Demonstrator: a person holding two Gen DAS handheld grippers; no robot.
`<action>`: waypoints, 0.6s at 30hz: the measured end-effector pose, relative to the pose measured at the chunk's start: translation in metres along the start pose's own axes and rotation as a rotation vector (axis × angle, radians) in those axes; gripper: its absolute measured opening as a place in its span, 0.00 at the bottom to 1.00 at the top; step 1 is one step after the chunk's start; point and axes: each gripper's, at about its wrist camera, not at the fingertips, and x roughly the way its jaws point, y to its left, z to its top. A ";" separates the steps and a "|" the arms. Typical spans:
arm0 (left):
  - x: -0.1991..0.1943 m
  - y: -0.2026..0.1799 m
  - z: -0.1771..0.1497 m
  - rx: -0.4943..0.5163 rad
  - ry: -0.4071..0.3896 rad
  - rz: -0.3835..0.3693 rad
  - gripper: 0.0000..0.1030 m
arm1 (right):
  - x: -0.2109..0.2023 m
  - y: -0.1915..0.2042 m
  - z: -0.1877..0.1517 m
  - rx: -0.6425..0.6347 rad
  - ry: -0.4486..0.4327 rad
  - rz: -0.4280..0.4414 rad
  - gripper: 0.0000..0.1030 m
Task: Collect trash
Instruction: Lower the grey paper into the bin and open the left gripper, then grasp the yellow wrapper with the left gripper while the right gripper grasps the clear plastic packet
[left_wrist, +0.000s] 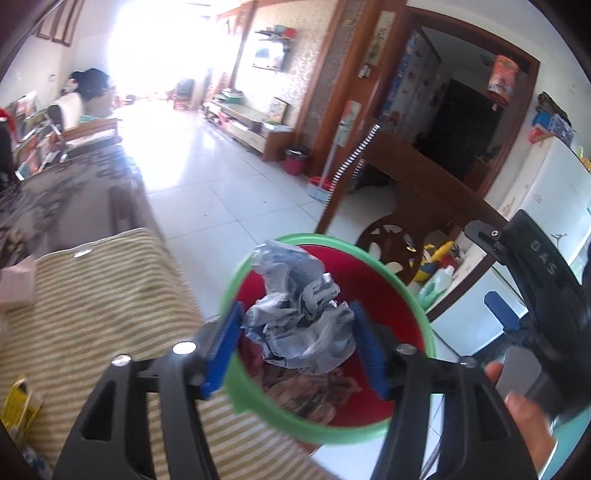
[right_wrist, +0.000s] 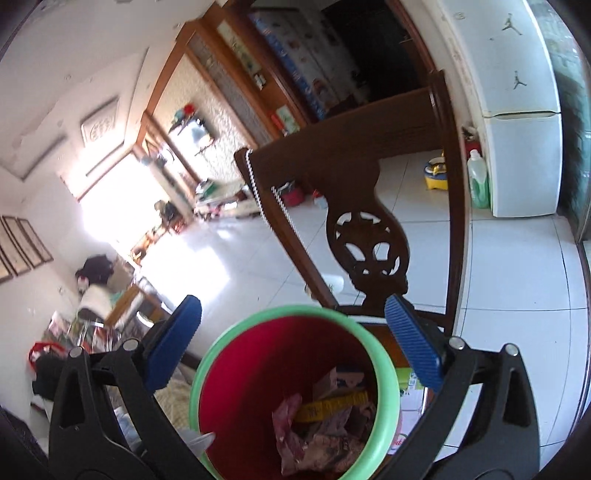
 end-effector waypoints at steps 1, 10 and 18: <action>0.003 -0.002 0.001 0.006 0.006 -0.005 0.69 | 0.001 0.001 0.001 -0.009 -0.009 -0.002 0.95; -0.038 0.049 -0.037 0.017 0.003 0.082 0.70 | 0.002 0.032 -0.008 -0.095 0.023 0.047 0.95; -0.104 0.139 -0.062 0.012 0.034 0.298 0.70 | 0.022 0.079 -0.039 -0.240 0.262 0.235 0.95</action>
